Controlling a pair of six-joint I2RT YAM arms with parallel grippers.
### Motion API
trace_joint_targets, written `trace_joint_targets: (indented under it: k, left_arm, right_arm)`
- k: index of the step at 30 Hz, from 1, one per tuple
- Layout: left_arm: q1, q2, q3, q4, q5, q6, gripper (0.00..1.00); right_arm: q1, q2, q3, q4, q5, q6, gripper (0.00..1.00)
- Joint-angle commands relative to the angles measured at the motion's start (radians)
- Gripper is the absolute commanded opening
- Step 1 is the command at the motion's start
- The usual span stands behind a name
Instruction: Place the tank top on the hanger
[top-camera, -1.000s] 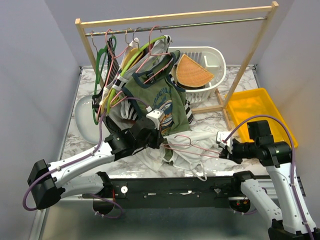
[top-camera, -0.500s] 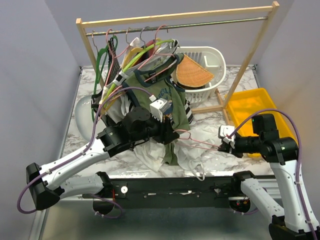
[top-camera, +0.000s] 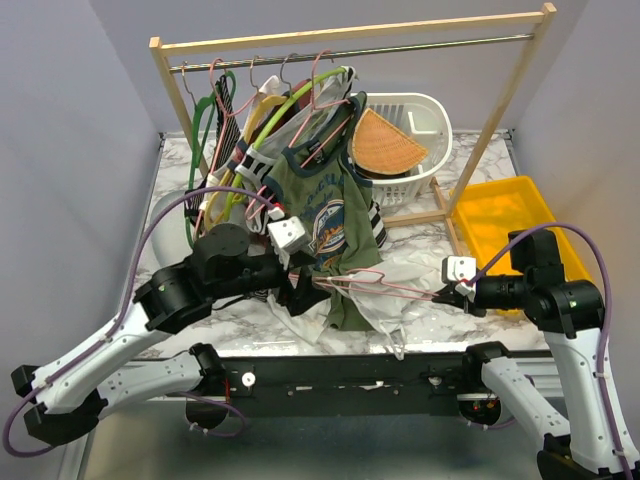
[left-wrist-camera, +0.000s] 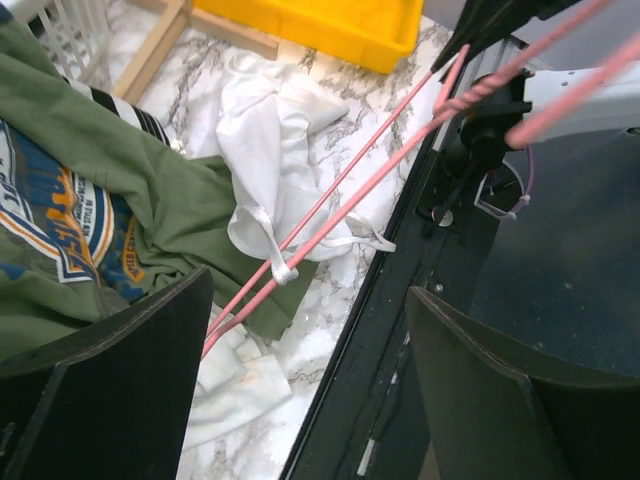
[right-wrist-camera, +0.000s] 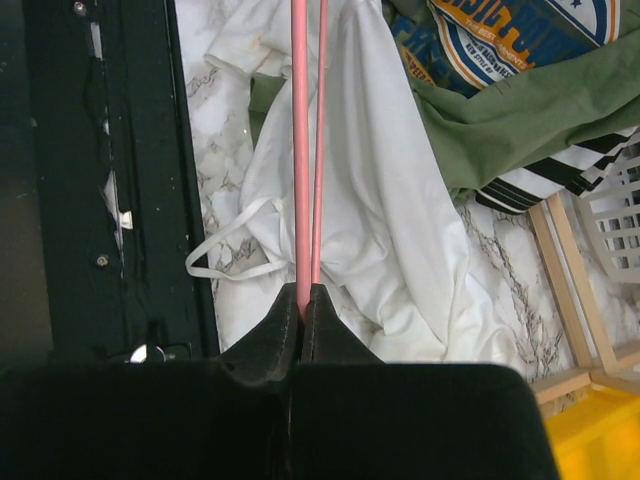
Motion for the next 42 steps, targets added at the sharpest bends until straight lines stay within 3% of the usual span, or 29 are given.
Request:
trace_joint_targets:
  k: [1, 11, 19, 27, 39, 40, 42]
  left_arm:
    - [0.005, -0.054, -0.027, -0.071, 0.059, 0.126, 0.89]
    - [0.005, -0.111, -0.138, -0.028, 0.085, 0.304, 0.9]
    - [0.005, -0.065, -0.037, -0.045, 0.066, 0.474, 0.9]
    - [-0.001, 0.038, 0.014, -0.022, 0.149, 0.493, 0.85]
    - [-0.003, 0.082, 0.045, 0.061, 0.149, 0.472, 0.59]
    - [-0.003, 0.084, 0.043, 0.061, 0.17, 0.462, 0.45]
    - [-0.003, 0.087, 0.038, 0.064, 0.186, 0.452, 0.35]
  right_arm:
    - [0.009, 0.002, 0.025, -0.188, -0.065, -0.019, 0.0]
    - [0.018, 0.006, 0.023, -0.188, -0.065, -0.016, 0.0]
    - [0.062, 0.061, 0.048, -0.188, -0.078, -0.019, 0.0]
    - [0.07, 0.1, 0.199, -0.188, -0.075, -0.003, 0.0]
    - [0.072, 0.098, 0.198, -0.186, -0.077, 0.015, 0.0]
    - [0.072, 0.1, 0.203, -0.186, -0.074, 0.021, 0.0]
    - [0.07, 0.109, 0.216, -0.186, -0.078, 0.029, 0.0]
